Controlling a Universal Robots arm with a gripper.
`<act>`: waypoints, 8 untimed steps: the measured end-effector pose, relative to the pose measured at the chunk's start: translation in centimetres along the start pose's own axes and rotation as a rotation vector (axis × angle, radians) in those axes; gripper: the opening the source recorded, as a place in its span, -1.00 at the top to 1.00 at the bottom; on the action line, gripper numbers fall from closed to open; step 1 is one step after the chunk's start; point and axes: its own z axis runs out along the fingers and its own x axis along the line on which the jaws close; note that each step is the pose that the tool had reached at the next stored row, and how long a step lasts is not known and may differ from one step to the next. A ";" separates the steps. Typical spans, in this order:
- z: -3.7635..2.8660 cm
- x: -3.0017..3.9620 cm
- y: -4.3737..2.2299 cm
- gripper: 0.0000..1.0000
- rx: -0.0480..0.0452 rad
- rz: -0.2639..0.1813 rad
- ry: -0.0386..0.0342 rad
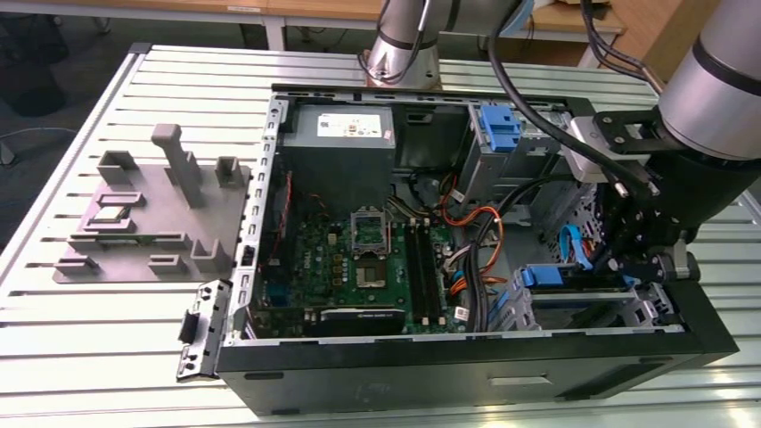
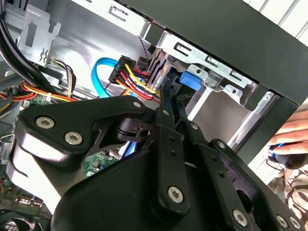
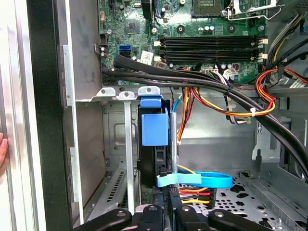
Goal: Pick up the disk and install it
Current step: 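Insert the second disk wire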
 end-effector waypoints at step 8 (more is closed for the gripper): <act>-0.33 0.00 -0.03 0.52 0.0000 0.000 0.0006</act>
